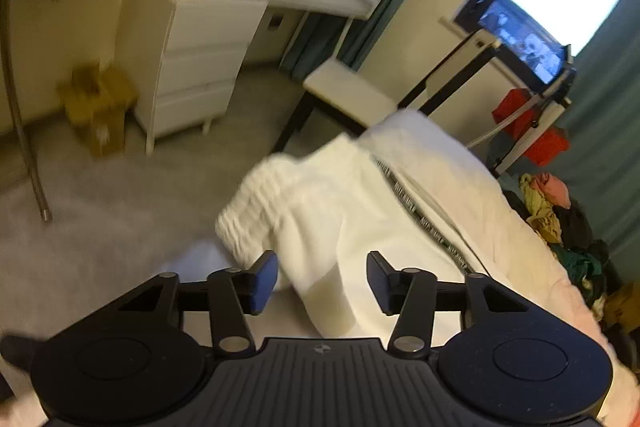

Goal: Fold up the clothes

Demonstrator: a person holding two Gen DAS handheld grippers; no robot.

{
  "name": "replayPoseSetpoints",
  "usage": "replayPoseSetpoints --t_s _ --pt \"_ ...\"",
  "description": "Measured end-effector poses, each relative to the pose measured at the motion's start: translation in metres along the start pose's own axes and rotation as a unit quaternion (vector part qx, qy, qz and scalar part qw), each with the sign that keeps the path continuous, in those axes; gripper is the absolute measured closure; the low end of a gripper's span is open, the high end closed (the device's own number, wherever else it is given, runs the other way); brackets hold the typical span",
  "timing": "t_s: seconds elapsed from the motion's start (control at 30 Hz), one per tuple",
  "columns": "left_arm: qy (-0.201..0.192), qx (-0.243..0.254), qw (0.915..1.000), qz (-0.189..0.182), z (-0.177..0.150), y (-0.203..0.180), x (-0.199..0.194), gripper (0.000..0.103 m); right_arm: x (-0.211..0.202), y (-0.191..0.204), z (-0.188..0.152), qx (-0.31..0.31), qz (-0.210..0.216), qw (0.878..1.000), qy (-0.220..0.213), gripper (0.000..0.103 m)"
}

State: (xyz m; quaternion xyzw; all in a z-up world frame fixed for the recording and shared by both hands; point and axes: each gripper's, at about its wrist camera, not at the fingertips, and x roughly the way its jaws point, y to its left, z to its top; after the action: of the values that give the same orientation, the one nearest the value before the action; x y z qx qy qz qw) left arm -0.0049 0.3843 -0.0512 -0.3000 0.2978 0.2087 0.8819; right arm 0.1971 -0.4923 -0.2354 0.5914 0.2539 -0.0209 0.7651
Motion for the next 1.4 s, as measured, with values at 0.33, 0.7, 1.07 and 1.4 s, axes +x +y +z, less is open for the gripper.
replayPoseSetpoints --t_s 0.33,0.7,1.07,1.4 --pt "-0.050 0.068 0.9959 -0.032 -0.018 -0.099 -0.016 0.043 -0.001 0.022 0.013 -0.007 0.079 0.996 -0.037 0.061" --pt "0.005 0.164 0.9793 -0.119 -0.129 -0.253 0.045 0.040 0.004 0.018 0.023 -0.004 0.033 0.999 -0.016 0.061" --pt "0.024 0.307 0.9476 -0.084 -0.214 -0.283 0.106 0.033 0.020 0.040 0.032 -0.038 0.053 0.998 -0.017 0.061" --pt "0.026 0.325 0.9427 -0.069 -0.225 -0.288 0.119 0.033 0.021 0.042 0.020 -0.087 -0.077 0.992 -0.055 0.087"
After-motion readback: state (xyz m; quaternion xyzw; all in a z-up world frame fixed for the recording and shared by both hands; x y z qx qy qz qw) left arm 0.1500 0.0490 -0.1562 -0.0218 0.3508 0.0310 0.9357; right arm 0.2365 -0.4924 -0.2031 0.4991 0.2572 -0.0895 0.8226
